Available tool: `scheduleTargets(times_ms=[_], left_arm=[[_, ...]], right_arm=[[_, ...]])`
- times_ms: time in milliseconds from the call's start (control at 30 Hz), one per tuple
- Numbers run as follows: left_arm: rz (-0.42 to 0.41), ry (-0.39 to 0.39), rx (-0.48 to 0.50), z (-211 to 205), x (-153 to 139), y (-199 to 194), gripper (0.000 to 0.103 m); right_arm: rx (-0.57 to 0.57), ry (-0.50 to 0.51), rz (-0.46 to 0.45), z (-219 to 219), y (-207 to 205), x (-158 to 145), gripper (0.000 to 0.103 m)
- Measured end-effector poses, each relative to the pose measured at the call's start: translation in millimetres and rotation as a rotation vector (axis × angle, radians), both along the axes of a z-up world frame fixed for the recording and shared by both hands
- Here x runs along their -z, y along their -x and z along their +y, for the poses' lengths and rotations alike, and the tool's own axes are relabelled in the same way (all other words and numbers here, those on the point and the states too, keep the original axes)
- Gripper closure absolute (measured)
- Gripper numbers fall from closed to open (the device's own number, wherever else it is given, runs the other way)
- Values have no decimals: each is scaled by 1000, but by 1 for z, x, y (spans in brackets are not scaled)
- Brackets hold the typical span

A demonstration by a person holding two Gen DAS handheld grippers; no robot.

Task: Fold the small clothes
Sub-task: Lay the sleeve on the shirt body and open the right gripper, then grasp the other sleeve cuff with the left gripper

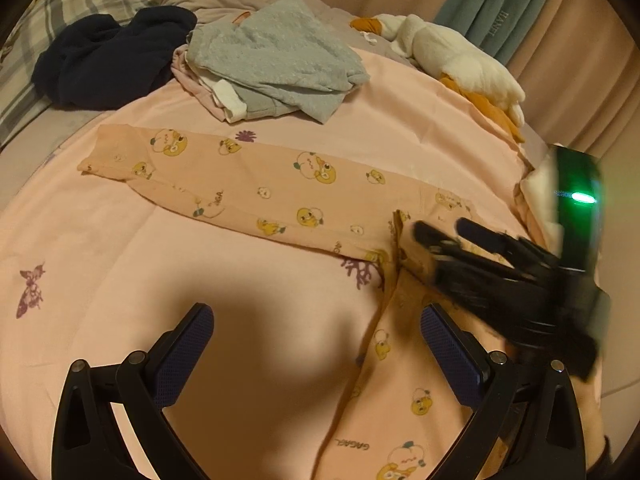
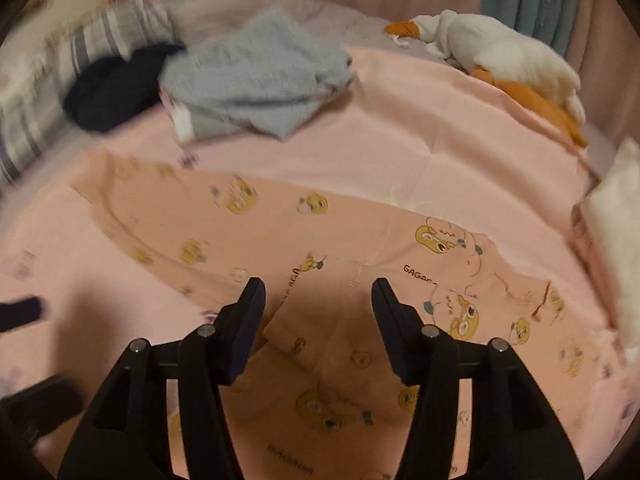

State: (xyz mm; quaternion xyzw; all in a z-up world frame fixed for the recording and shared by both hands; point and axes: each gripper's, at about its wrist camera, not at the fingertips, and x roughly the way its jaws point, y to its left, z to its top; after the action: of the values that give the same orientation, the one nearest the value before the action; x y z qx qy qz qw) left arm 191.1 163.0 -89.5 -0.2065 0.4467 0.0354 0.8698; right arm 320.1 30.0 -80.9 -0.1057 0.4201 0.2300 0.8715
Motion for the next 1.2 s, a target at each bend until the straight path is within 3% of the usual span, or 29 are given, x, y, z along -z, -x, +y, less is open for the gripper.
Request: scheduleTargets(times_ms=[100,167,200,300,367,433,500,667,733,867,900,933,1000,1033,1200], left_arm=[[-8,19,26,-7,-3,-11,1],[-25,41,53,-16,-6,-21,1],[-37,51,70,-23,-9,-28,1],[-72,85,140,-48,-14,-51,1],[-87,115,192,-67,-12,-67,6],[-75,143,231,-81,-4,-83,32],[-34,152,246,-92,8,-98,48],[56,109,204,-99,47,-118,56],[69,109,191,-93,57,-119,66],[35,227,193,-71,49,-109,67],[18,247,176,-59,44,-105,63],[7,251,156,-50,40,-102,51],[-22,248,85,-22,33,-95,34],[-37,252,42,-5,31,-91,32],[-59,301,-207,98,36,-74,32]], right_arm=[[42,-241,40,-66,7,-23,47],[90,-318,39,-104,16,-26,47],[136,-333,35,-132,21,-27,49],[223,-299,33,-175,30,-16,74],[272,-302,60,-201,33,-5,81],[318,-319,85,-224,35,7,86],[363,-337,103,-241,38,17,86],[421,-344,143,-268,42,36,86],[439,-332,163,-275,45,43,85],[447,-338,176,-279,52,48,83],[447,-348,172,-280,56,46,83],[445,-359,166,-281,59,44,83],[438,-379,151,-280,67,37,83],[435,-386,145,-279,70,34,83],[411,-401,133,-271,84,25,82]])
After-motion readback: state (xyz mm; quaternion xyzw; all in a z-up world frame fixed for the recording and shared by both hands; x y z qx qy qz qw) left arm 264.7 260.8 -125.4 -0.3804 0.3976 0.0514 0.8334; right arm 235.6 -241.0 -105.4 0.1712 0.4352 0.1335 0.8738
